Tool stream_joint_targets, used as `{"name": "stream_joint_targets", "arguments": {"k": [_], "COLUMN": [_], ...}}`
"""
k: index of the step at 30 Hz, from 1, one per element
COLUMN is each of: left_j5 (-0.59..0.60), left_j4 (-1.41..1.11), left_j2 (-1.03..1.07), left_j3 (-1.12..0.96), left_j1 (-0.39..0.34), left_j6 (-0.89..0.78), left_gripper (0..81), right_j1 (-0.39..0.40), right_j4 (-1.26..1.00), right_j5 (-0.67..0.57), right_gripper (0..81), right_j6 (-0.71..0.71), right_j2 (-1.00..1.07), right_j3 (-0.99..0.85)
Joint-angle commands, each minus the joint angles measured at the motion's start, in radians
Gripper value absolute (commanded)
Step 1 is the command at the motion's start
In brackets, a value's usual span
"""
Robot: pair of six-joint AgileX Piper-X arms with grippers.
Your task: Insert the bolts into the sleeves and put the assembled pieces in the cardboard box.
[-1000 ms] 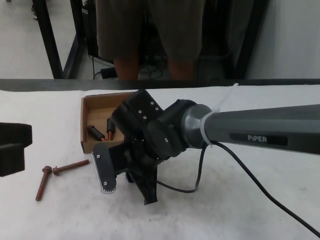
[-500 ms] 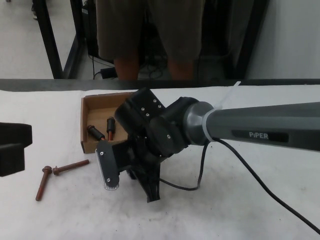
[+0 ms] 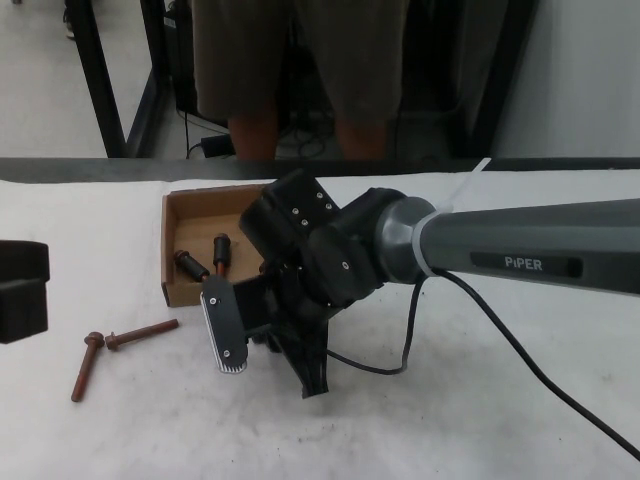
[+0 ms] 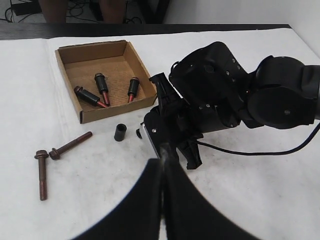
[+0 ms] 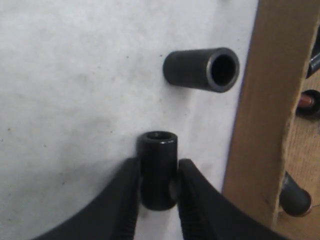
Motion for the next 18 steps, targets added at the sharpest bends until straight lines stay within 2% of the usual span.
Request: {"name": "stream_joint_targets", "arguments": {"k": [1, 5, 7, 12, 16, 18], "left_j5": [-0.016, -0.02, -0.02, -0.02, -0.02, -0.02], "left_j4": [-0.005, -0.005, -0.005, -0.005, -0.005, -0.005], "left_j2": [-0.007, -0.007, -0.007, -0.007, -0.007, -0.007], "left_j3": [0.002, 0.002, 0.002, 0.002, 0.002, 0.002], "left_j1": [-0.003, -0.003, -0.003, -0.003, -0.003, -0.003], "left_j6": [0.008, 0.008, 0.008, 0.008, 0.008, 0.008], "left_gripper": [0.8, 0.8, 0.8, 0.8, 0.8, 0.8], "right_j1": [-0.014, -0.008, -0.008, -0.001, 0.018, 0.03], "right_j4": [0.05, 0.101, 0.107, 0.128, 0.13, 0.138], "right_j5": [0.007, 0.007, 0.007, 0.026, 0.037, 0.034], "right_gripper": [22.7, 5.8, 0.3, 0.3, 0.3, 0.3], "right_j6": [-0.009, -0.009, -0.009, 0.007, 0.082, 0.167], "right_j2": [0.02, 0.02, 0.02, 0.02, 0.008, -0.016], "right_j3": [0.001, 0.001, 0.001, -0.015, -0.042, -0.048]}}
